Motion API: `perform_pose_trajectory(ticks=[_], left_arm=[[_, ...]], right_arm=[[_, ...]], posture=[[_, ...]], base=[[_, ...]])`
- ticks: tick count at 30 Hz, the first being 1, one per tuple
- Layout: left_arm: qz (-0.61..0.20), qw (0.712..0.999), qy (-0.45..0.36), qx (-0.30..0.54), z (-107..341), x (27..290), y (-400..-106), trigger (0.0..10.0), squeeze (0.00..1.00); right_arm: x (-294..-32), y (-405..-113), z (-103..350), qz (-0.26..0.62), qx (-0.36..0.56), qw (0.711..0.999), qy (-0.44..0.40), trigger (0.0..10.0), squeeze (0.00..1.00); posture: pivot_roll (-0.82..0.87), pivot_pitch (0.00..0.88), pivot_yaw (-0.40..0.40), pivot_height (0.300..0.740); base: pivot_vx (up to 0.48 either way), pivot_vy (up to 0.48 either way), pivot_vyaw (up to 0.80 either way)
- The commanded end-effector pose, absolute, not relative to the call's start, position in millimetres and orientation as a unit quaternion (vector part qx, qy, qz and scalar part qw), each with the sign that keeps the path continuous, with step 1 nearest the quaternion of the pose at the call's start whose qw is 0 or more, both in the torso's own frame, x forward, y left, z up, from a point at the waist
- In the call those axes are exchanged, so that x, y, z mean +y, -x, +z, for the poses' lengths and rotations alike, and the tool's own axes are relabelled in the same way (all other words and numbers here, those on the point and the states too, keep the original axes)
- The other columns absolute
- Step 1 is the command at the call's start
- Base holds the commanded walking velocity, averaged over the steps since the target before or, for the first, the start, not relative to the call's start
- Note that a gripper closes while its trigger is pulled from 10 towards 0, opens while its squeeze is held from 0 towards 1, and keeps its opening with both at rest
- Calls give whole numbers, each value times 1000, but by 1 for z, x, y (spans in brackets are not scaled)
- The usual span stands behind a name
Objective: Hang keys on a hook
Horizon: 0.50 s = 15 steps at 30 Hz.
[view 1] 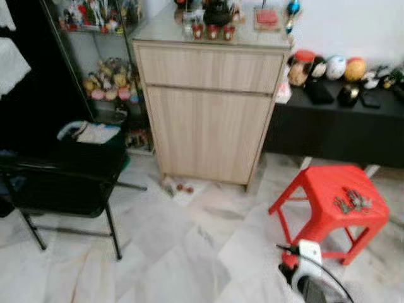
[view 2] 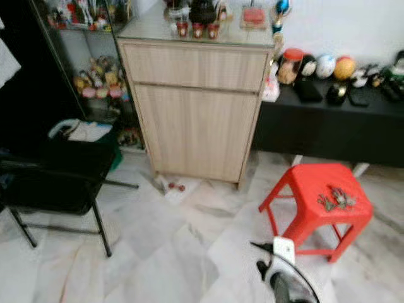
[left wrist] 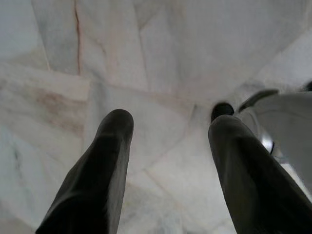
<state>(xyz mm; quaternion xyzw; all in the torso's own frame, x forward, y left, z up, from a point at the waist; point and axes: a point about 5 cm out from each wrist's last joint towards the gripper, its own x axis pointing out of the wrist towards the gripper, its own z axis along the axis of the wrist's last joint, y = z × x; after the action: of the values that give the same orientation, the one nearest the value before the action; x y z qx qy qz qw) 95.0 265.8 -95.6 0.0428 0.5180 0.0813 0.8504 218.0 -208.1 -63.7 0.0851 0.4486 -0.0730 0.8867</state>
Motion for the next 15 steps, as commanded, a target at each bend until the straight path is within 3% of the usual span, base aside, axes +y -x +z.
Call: perform_pose_trajectory(ticks=[1,15], left_arm=[[93,846,-25,524,-98,263,-91,10000,0],[88,850,-27,519,-98,261,-94,10000,0]], right_arm=[[-216,-219,-62,-96,437,891,-82,10000,0],[-227,-233,-41,-167,278,943,-67,10000,0]], posture=[[10,0,29,740],[-14,0,21,740]], base=[[0,0,0],[0,0,0]])
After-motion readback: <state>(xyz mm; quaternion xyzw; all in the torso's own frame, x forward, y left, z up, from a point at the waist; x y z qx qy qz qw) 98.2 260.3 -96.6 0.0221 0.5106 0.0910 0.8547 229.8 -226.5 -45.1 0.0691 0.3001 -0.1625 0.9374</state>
